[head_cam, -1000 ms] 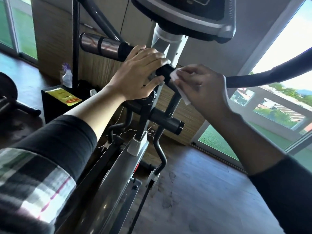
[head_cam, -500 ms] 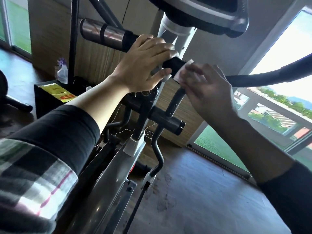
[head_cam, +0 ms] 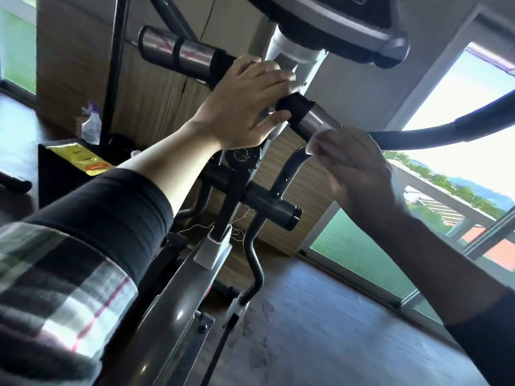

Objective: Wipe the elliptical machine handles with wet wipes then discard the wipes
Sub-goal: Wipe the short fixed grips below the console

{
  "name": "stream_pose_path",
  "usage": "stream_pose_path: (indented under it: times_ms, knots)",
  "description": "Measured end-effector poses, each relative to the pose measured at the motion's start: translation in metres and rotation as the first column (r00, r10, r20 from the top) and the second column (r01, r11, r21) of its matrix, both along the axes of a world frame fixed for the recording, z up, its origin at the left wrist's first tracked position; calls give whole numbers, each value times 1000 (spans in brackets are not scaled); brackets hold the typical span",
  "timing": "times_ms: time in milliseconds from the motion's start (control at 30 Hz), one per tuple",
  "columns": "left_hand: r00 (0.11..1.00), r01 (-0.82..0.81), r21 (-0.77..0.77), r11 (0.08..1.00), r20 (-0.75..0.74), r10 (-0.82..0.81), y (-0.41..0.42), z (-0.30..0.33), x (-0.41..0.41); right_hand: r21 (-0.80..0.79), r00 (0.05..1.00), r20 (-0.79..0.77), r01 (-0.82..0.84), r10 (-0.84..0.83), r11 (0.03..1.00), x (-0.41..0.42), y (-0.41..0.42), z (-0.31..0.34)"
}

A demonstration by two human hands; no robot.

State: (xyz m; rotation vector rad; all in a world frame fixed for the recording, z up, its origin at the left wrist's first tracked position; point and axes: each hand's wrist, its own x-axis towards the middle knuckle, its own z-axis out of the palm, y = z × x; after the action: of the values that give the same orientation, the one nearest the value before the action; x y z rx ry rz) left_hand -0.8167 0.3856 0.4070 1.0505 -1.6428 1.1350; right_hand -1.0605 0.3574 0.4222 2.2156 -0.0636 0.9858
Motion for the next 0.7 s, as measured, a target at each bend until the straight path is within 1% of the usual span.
stream_pose_path:
  times_ms: [67,133,200,333,433,500,567,633,667,700]
  knots:
    - [1000,-14,-1,1000,-4,14,0,0,-1,32,1000,-7,16,-16,999,-4,3,2]
    - [1000,-14,13,1000,-21,14,1,-1,-3,94,1000,20,-3,1,996,6,6,9]
    - [999,6,52,999,-37,-4,3,0,-4,157,998,54,10,-19,988,19,9,18]
    - [991,99,186,977,-104,-81,17,8,-6,385,987,148,-3,-59,923,12,14,28]
    - [977,169,283,944,-177,-121,32,19,-3,487,982,163,3,-94,873,4,21,32]
    - [980,139,287,948,-175,-91,41,29,3,578,985,138,7,-106,816,14,25,43]
    - [986,69,321,945,-163,-16,46,35,13,710,981,115,31,-158,704,30,27,58]
    - [981,26,373,927,-187,48,49,35,25,807,977,72,61,-202,587,43,24,68]
    - [976,25,389,921,-209,63,49,32,30,826,978,56,67,-200,560,46,23,71]
    - [971,43,392,919,-233,54,50,30,32,826,981,45,71,-191,559,46,24,72]
